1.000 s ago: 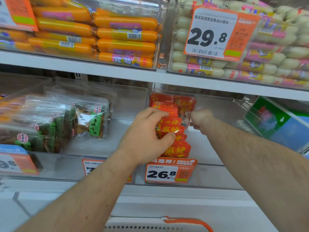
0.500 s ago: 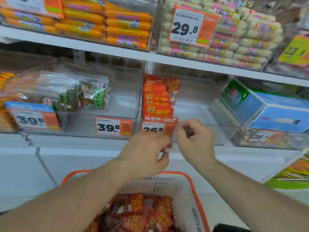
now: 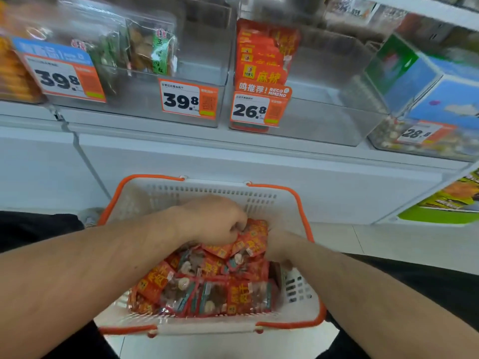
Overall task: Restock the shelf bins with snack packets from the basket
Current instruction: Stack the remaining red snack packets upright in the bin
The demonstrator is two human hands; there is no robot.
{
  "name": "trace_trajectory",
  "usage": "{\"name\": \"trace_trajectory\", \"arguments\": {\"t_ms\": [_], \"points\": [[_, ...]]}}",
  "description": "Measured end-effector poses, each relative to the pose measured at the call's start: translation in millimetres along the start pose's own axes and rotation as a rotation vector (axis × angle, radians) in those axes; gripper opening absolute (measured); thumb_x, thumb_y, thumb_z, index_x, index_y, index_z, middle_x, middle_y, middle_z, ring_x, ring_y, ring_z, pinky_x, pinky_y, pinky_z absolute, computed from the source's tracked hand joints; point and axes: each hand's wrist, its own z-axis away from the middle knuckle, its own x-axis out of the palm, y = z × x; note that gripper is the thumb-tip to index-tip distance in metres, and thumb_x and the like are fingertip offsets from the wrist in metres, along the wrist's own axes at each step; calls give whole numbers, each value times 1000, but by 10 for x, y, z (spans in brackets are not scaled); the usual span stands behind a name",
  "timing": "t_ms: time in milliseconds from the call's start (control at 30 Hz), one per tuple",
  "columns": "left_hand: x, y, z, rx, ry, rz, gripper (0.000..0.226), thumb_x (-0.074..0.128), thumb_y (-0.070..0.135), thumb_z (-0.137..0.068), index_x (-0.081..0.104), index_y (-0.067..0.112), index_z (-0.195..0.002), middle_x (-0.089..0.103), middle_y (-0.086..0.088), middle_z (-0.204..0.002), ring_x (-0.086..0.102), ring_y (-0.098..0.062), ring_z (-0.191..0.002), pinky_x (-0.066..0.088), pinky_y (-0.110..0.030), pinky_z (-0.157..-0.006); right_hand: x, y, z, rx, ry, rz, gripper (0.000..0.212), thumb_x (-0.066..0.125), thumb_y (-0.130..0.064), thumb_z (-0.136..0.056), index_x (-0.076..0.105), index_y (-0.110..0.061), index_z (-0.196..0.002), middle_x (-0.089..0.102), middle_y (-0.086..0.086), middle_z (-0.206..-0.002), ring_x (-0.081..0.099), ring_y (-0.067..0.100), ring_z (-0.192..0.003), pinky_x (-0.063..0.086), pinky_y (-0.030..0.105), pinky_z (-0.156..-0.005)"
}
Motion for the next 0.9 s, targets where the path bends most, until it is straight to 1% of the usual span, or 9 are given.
{"name": "trace_trajectory", "arguments": {"t_ms": [133, 233, 300, 367, 500, 567, 700, 800, 900], "points": [[24, -6, 25, 0, -3, -5, 23, 50, 28, -90, 66, 26, -106, 64, 5, -107, 59, -18, -92, 49, -32, -74, 166, -87, 63, -40, -275, 165, 53, 50, -27, -101, 35, -13, -151, 27, 8, -159, 36, 24, -136, 28, 36, -117], [43, -19, 26, -21, -18, 2, 21, 50, 27, -89, 66, 25, -102, 64, 5, -103, 59, -18, -89, 49, -31, -70, 142, -125, 115, -75, -265, 207, 59, 48, -16, -102, 22, -11, -155, 25, 5, -159, 27, 25, -144, 21, 24, -111], [28, -38, 20, -33, -9, 36, 23, 51, 28, -90, 67, 26, -106, 65, 7, -107, 60, -18, -93, 52, -34, -78, 190, -23, 72, -41, -195, 254, 60, 59, -19, -97, 34, -18, -151, 38, 5, -154, 40, 27, -136, 33, 28, -109], [-10, -71, 15, -53, 0, 94, 24, 52, 29, -92, 67, 28, -110, 65, 9, -110, 60, -16, -98, 51, -33, -83, 68, 12, -3, 15, -105, 288, 45, 69, -21, -86, 59, -15, -129, 61, 12, -127, 59, 29, -113, 50, 34, -94], [-67, -95, 17, -92, 19, 183, 23, 52, 41, -95, 67, 30, -108, 66, 10, -105, 61, -15, -95, 51, -33, -81, -530, -68, 67, 88, -143, -29, 19, 69, -23, -87, 71, -6, -96, 69, 7, -81, 66, 14, -63, 58, 27, -65], [-72, -26, 15, -137, 77, 158, 42, 44, 61, -93, 64, 27, -109, 64, 5, -104, 61, -19, -96, 50, -34, -80, -814, -135, 143, 131, -132, -353, 18, 65, -20, -91, 69, -5, -99, 67, 9, -83, 66, 17, -66, 58, 25, -63], [-91, 94, 44, -227, 154, 131, 87, 51, 74, -80, 28, 25, -148, 42, 0, -144, 48, -25, -127, 46, -41, -99, -1238, -278, 368, 113, -77, -917, 16, 56, -19, -96, 64, -5, -92, 66, 11, -88, 65, 19, -72, 54, 23, -59], [-200, -54, 42, -296, 374, 164, 46, 57, 39, -91, 49, 27, -134, 59, -2, -130, 58, -27, -114, 48, -36, -91, -1435, -378, 555, 61, -93, -1183, 25, 56, -28, -97, 66, -5, -96, 70, 9, -84, 68, 15, -64, 52, 19, -50], [-512, -314, 93, -392, 553, 538, 20, 64, 21, -93, 71, 18, -112, 73, -2, -108, 67, -19, -95, 50, -27, -82, -1539, -428, 733, -65, 1, -1302, 50, 51, -52, -95, 68, -6, -89, 56, 3, -57, 49, 14, -45, 36, 21, -43]]}}
